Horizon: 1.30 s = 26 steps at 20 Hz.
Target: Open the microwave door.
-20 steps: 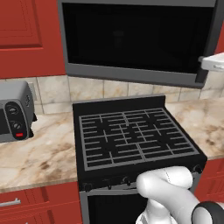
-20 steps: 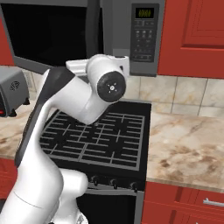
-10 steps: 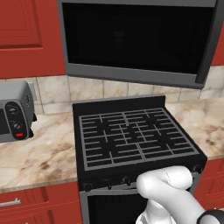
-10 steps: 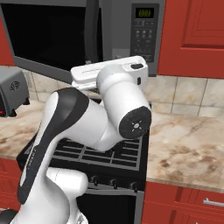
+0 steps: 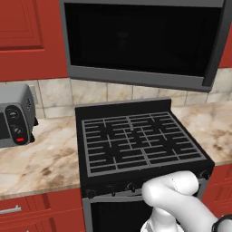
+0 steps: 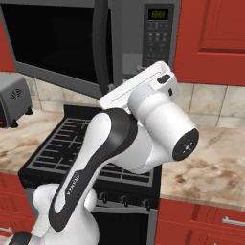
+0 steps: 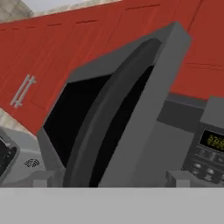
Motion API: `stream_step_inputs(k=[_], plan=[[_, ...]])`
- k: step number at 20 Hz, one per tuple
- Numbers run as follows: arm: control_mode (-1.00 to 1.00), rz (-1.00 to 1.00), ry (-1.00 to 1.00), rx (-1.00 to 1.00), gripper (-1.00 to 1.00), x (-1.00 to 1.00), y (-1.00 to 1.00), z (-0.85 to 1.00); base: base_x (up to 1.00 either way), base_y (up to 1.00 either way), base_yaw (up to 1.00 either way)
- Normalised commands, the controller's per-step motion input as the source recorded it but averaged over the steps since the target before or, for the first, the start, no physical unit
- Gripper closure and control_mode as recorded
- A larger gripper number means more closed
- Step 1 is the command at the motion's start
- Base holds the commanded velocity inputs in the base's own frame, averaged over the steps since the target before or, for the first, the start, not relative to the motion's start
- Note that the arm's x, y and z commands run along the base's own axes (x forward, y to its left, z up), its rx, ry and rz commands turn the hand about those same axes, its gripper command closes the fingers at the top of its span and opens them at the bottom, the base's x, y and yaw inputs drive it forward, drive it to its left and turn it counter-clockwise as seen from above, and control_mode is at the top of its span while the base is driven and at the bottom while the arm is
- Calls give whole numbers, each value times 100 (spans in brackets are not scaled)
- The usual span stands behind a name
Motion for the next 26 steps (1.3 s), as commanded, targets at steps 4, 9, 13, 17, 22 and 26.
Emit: stream_step_inputs(k=[4, 9, 13, 17, 22, 26], plan=[[-100, 10, -17, -37, -100, 69, -13, -45, 0, 0, 0], [-100, 8, -5, -23, -100, 81, -7, -16, 0, 0, 0], [-100, 8, -11, -14, -100, 70, -7, 0, 0, 0, 0], [-100, 9, -16, -15, -100, 41, 0, 0, 0, 0, 0], [-100, 16, -17, -13, -100, 3, 16, 0, 0, 0, 0], [-100, 19, -13, -11, -100, 0, 60, 6, 0, 0, 0]])
